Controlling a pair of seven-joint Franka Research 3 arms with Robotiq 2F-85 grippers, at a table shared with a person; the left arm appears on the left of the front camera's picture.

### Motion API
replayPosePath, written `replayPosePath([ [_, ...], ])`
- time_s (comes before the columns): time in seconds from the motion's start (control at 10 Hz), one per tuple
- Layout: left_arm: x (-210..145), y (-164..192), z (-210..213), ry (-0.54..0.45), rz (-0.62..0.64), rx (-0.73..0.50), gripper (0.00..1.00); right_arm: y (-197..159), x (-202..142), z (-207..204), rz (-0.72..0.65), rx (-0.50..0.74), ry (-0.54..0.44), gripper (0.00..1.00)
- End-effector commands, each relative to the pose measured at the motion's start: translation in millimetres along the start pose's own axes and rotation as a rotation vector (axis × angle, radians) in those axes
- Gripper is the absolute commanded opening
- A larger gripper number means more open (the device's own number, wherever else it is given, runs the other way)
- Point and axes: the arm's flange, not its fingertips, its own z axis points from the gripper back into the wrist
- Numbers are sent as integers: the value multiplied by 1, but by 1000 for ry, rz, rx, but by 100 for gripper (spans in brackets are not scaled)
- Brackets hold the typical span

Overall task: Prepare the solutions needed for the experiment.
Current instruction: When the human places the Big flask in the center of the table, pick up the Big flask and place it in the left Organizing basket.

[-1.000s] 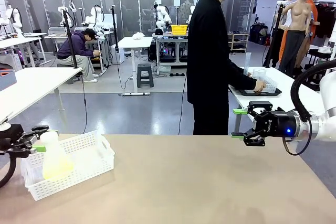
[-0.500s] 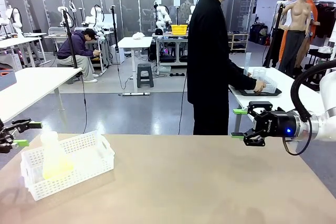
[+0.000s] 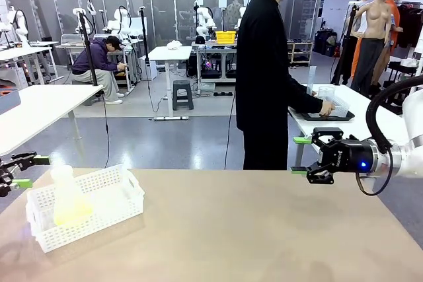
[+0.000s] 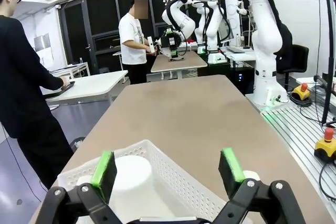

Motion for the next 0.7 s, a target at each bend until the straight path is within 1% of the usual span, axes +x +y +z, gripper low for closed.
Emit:
replayPosePath([
  [0.0, 0, 7, 2, 3, -13, 8, 100, 1, 0, -1, 4, -2, 2, 83],
  [0.6, 0, 3, 1, 4, -4, -1, 100, 1, 0, -1, 4, -2, 2, 83],
])
